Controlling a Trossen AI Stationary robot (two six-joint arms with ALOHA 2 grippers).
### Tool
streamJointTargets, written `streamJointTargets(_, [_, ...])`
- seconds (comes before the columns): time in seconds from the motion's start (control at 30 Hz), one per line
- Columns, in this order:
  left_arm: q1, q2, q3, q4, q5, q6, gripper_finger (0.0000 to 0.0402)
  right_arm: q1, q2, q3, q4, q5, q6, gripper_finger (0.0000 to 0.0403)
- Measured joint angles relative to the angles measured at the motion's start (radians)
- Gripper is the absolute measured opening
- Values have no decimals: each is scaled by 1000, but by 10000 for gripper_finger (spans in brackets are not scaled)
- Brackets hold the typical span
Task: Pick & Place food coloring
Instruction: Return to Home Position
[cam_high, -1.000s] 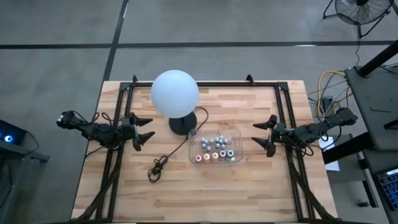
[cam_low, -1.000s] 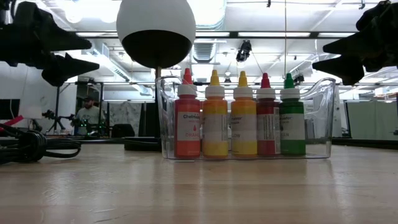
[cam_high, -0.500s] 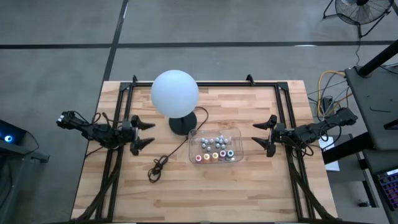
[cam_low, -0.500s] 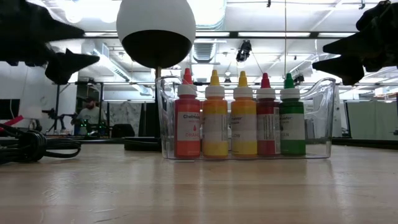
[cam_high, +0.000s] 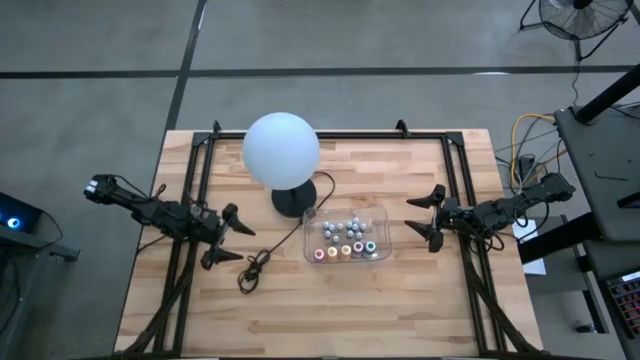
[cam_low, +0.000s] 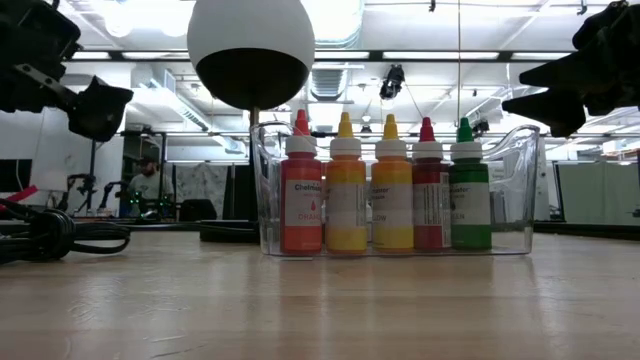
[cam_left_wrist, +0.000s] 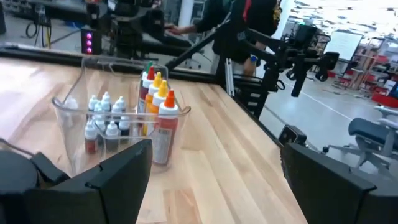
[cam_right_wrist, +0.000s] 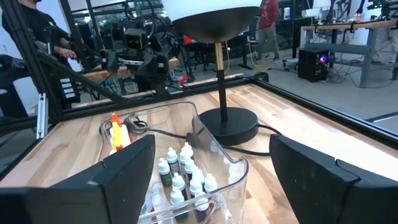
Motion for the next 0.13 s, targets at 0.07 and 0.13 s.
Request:
streamJointTargets(0.07, [0, 5, 0, 0, -1, -29, 325, 0, 0, 0, 0, 0, 0, 303])
streamJointTargets(0.13, [0, 4, 0, 1, -7, -36, 325, 0, 0, 0, 0, 0, 0, 302])
